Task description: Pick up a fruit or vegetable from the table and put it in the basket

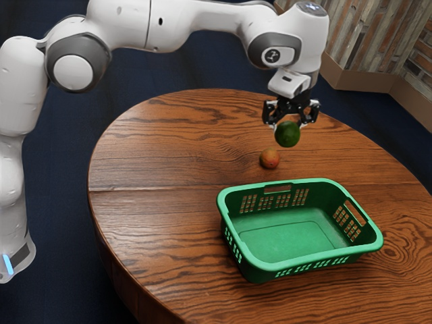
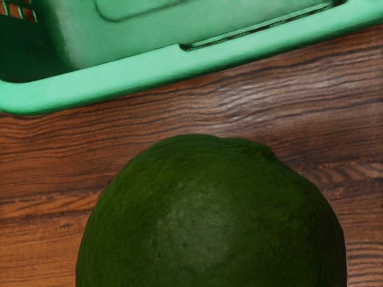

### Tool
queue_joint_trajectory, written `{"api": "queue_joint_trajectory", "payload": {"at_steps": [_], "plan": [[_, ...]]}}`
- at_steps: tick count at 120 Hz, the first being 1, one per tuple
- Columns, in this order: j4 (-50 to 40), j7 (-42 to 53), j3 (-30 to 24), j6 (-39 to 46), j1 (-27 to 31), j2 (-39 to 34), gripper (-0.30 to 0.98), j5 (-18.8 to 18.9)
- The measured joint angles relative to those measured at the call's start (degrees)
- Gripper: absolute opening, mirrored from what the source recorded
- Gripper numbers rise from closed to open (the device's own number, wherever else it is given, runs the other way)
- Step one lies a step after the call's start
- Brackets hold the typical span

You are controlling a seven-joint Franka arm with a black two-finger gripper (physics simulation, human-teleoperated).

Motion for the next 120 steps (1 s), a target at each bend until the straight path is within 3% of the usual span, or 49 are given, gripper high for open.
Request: {"api": "queue_joint_trajectory", "payload": {"at_steps": [120], "plan": [[-0.3, -4.8, -11.4, 2.2, 0.1, -0.3, 0.26, 0.0]]}}
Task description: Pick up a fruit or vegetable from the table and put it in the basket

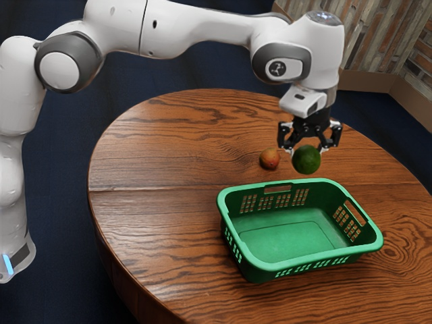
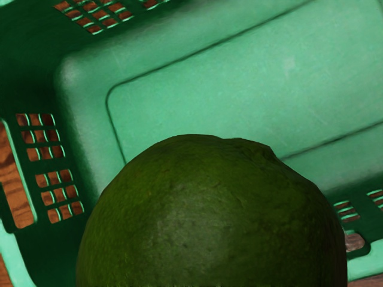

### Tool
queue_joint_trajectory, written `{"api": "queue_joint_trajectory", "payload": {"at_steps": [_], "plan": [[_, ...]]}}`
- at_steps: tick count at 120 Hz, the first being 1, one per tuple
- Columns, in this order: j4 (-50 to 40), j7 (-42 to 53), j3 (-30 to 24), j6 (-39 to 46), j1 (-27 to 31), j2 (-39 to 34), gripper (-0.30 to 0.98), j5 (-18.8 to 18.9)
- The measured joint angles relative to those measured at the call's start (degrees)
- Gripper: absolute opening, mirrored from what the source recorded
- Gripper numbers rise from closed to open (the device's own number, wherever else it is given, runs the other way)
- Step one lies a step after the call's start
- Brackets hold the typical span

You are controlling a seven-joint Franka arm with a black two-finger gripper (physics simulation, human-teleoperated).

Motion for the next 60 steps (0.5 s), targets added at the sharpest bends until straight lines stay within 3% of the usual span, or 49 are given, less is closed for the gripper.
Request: {"api": "queue_joint_trajectory", "payload": {"at_steps": [53, 60], "plan": [[-0.1, -1.4, -2.9, 2.2, 0.0, 0.1, 0.26, 0.3], [-0.7, -1.3, -2.9, 2.3, -0.2, 0.1, 0.42, 0.8]]}}
